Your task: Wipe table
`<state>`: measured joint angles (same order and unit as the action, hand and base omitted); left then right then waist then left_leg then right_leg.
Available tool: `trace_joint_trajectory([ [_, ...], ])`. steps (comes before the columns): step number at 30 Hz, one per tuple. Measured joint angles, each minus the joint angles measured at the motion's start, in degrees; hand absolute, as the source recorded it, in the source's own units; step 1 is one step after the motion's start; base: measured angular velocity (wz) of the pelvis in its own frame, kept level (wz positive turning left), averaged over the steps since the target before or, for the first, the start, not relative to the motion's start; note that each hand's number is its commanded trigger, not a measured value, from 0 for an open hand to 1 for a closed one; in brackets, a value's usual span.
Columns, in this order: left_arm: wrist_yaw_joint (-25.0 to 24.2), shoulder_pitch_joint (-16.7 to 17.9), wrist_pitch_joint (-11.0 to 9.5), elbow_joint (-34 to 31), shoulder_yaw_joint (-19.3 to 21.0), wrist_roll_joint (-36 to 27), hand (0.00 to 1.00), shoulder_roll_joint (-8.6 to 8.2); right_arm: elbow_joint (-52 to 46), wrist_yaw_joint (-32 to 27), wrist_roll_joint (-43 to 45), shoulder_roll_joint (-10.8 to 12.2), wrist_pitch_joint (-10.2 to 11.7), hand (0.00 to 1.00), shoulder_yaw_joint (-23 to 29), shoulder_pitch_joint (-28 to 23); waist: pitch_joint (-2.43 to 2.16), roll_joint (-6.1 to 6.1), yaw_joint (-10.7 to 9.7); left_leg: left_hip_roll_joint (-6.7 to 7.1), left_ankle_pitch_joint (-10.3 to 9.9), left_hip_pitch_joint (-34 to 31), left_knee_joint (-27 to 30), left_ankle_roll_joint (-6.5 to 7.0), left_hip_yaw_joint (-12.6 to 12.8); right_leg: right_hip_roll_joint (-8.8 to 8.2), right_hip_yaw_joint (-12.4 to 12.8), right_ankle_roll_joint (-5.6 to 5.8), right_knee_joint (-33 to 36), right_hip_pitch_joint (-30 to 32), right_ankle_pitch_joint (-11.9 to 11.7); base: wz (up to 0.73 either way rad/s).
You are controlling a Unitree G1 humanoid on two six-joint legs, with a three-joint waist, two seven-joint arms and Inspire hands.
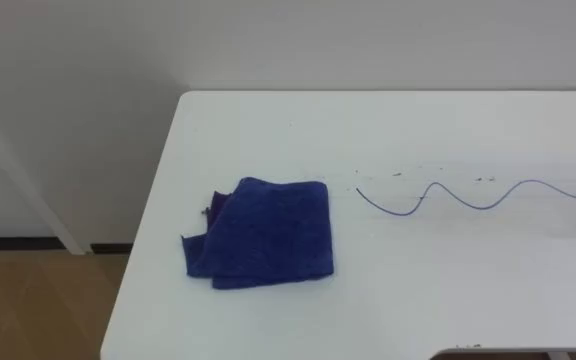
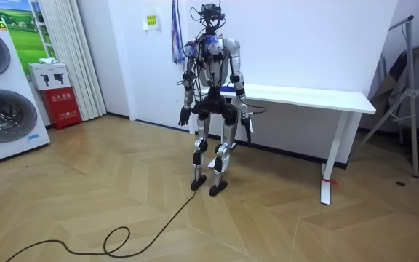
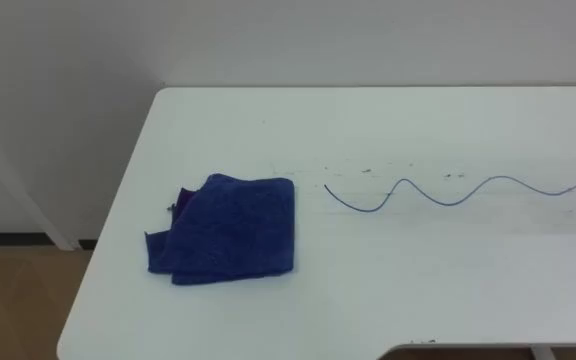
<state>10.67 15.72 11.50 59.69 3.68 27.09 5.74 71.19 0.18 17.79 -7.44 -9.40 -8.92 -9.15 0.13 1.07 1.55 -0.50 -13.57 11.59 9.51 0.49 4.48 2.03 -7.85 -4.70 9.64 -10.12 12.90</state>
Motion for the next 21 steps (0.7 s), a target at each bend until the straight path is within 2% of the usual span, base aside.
trace_joint_trajectory([
  [11,0.06,-1.22,-0.57,0.68,0.09,-0.27,0.00,0.00,0.45,-0.02,-1.68,-0.02,0.75,0.00,0.09,1.19,0.19,0.00,0.20,0.02,0.00,-0.06,-0.04,0.00,-0.05,-0.02,-0.01,0.06,-0.12,0.09,0.05,0.00],
  [17,0.05,-1.31,-0.22,1.53,0.16,-0.29,0.00,-0.01,0.55,-0.06,-4.44,-0.02,0.57,0.00,0.17,1.70,0.20,0.04,0.29,0.09,0.00,-0.11,-0.07,0.00,-0.10,-0.03,0.10,0.08,-0.09,0.15,0.06,0.00],
  [21,-0.09,-0.77,0.28,1.67,0.88,-0.53,0.00,-0.10,2.65,-2.23,-11.28,0.02,0.50,0.00,2.17,1.55,0.06,0.15,0.25,0.10,0.00,-0.22,-0.07,0.00,-0.12,-0.01,0.49,0.10,0.01,0.70,0.09,-0.04],
])
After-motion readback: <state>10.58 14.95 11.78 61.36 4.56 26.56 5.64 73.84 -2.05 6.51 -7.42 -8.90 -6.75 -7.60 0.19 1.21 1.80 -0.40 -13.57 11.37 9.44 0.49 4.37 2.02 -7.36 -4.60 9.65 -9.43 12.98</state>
